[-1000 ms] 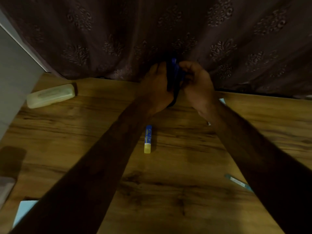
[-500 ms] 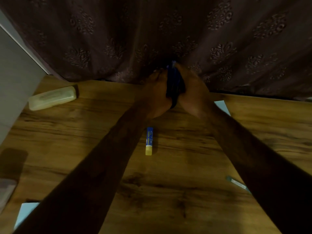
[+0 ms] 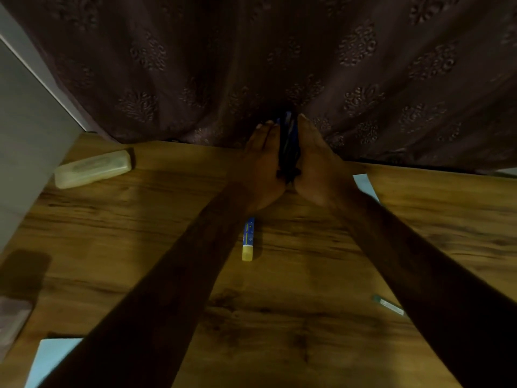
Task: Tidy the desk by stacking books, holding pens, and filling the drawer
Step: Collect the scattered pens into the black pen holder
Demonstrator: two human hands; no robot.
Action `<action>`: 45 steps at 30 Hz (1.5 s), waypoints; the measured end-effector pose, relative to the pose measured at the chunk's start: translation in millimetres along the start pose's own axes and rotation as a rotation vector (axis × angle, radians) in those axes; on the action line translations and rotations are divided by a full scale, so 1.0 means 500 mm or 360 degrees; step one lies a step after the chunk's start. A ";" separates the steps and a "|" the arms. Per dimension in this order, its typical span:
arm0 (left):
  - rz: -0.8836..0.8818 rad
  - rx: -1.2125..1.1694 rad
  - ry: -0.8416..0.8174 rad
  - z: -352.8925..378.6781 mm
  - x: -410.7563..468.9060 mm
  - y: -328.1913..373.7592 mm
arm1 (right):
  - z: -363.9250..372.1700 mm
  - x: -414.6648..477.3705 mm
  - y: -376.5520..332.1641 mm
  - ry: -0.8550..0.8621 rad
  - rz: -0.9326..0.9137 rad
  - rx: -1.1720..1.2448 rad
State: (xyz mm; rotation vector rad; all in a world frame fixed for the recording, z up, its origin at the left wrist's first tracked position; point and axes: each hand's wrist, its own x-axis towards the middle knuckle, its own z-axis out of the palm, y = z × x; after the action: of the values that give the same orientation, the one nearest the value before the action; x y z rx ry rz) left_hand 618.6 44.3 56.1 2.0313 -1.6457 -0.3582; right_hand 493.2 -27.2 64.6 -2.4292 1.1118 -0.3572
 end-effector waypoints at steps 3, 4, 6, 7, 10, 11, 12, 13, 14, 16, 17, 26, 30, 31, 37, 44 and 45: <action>0.0039 0.0050 0.0015 -0.011 -0.011 0.010 | -0.011 -0.019 -0.006 0.0058 0.0024 -0.0100; 0.0047 0.0064 0.0022 -0.017 -0.014 0.016 | -0.014 -0.022 -0.009 0.0076 0.0018 -0.0137; 0.0054 0.0077 0.0048 -0.031 -0.022 0.028 | -0.026 -0.030 -0.019 0.0107 0.0010 -0.0195; 0.0065 0.0078 0.0059 -0.036 -0.026 0.033 | -0.031 -0.035 -0.025 0.0115 0.0001 -0.0214; 0.0086 0.0072 0.0059 -0.049 -0.040 0.042 | -0.044 -0.051 -0.040 0.0136 -0.0053 -0.0266; 0.0089 0.0070 0.0048 -0.054 -0.046 0.046 | -0.049 -0.057 -0.043 0.0141 -0.0070 -0.0287; 0.0092 0.0071 0.0038 -0.059 -0.052 0.050 | -0.053 -0.064 -0.046 0.0140 -0.0079 -0.0303; 0.0101 0.0080 0.0032 -0.062 -0.058 0.053 | -0.058 -0.072 -0.049 0.0136 -0.0081 -0.0318; 0.0115 0.0088 0.0028 -0.067 -0.063 0.059 | -0.063 -0.079 -0.052 0.0133 -0.0083 -0.0333; 0.0126 0.0095 0.0017 -0.075 -0.074 0.067 | -0.072 -0.094 -0.056 0.0133 -0.0086 -0.0354; 0.0127 0.0097 0.0007 -0.078 -0.081 0.070 | -0.076 -0.102 -0.058 0.0138 -0.0089 -0.0361; 0.0213 0.0185 0.0006 -0.080 -0.130 0.118 | -0.116 -0.170 -0.054 0.0144 -0.0114 -0.0404; 0.0187 0.0240 -0.0039 -0.061 -0.167 0.165 | -0.139 -0.217 -0.023 0.0106 -0.0150 -0.0355; 0.0179 0.0250 -0.0051 -0.055 -0.175 0.173 | -0.141 -0.227 -0.017 0.0097 -0.0166 -0.0342; 0.0136 0.0241 -0.0106 0.016 -0.242 0.273 | -0.165 -0.331 0.067 0.0070 -0.0196 -0.0192; 0.0137 0.0305 -0.0392 0.157 -0.319 0.381 | -0.184 -0.494 0.227 -0.0089 0.0066 -0.0120; 0.0132 0.0308 -0.0440 0.173 -0.326 0.391 | -0.188 -0.512 0.248 -0.0115 0.0098 -0.0103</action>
State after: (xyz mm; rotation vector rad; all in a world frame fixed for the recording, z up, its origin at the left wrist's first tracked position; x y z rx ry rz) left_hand 373.9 155.0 70.1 2.1200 -1.9931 -0.4851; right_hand 209.9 69.8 72.4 -2.4370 1.1801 -0.2152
